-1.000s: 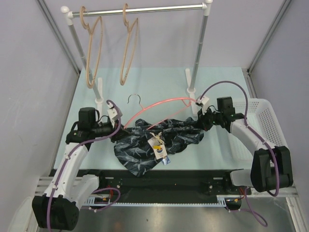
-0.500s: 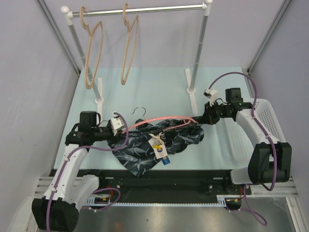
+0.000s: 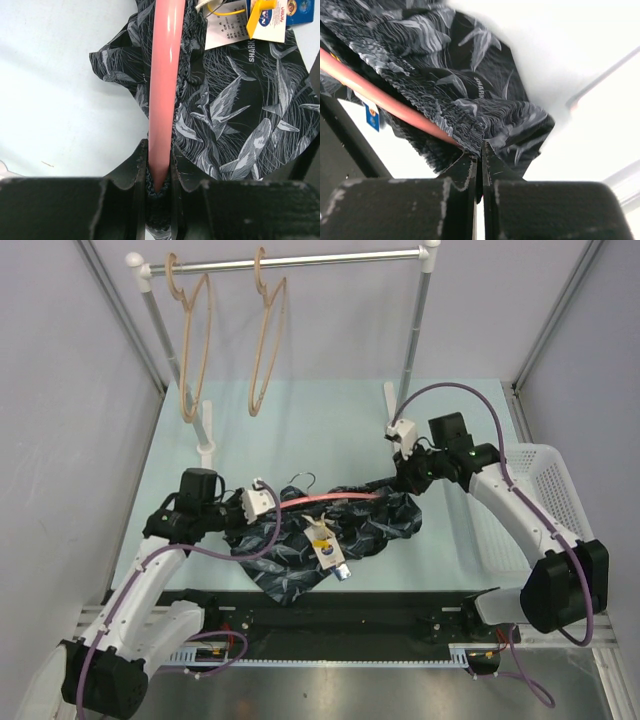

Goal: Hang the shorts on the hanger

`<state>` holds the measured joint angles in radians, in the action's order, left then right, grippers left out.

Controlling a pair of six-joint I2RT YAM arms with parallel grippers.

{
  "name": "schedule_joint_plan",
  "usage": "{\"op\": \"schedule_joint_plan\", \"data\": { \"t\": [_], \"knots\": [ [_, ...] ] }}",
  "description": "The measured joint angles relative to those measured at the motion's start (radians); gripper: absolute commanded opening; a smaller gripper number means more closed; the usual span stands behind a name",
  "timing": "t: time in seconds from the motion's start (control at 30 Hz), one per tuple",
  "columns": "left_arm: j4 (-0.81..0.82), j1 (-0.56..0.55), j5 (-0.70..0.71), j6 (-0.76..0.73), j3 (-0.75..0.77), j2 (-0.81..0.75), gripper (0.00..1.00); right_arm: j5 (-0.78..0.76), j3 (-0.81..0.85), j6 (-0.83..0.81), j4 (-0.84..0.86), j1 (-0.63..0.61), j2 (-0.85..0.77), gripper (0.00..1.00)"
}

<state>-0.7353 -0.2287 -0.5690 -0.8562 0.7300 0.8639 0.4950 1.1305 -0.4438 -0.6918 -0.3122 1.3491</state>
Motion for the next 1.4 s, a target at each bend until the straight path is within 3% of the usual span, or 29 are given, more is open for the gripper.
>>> {"op": "schedule_joint_plan", "data": {
  "t": [0.1, 0.13, 0.23, 0.5, 0.6, 0.77, 1.1, 1.4],
  "knots": [
    [0.001, -0.026, 0.041, 0.02, 0.006, -0.002, 0.0, -0.054, 0.047, 0.021, 0.0, -0.066, 0.014, 0.21],
    [0.0, -0.029, 0.051, 0.029, 0.011, -0.003, 0.0, -0.066, 0.061, 0.028, -0.001, -0.082, 0.022, 0.36],
    [-0.001, -0.033, 0.071, 0.057, 0.022, -0.015, 0.0, -0.08, 0.092, 0.049, -0.012, -0.101, 0.042, 0.59],
    [-0.014, -0.034, 0.034, 0.098, 0.025, -0.063, 0.0, 0.035, 0.162, 0.029, -0.079, 0.004, 0.033, 0.76],
    [-0.014, -0.035, 0.013, 0.108, 0.032, -0.057, 0.0, 0.087, 0.175, -0.011, -0.085, 0.011, -0.01, 0.93],
    [-0.034, -0.034, 0.016, 0.124, 0.054, -0.032, 0.0, 0.12, 0.176, -0.084, -0.092, -0.047, -0.108, 0.92],
    [-0.069, -0.034, -0.011, 0.124, 0.061, -0.037, 0.0, 0.182, 0.182, -0.112, -0.111, -0.11, -0.113, 0.75],
    [-0.124, -0.034, -0.09, 0.078, 0.131, -0.053, 0.0, 0.097, 0.139, -0.187, 0.017, -0.373, -0.157, 0.66]
  ]
}}
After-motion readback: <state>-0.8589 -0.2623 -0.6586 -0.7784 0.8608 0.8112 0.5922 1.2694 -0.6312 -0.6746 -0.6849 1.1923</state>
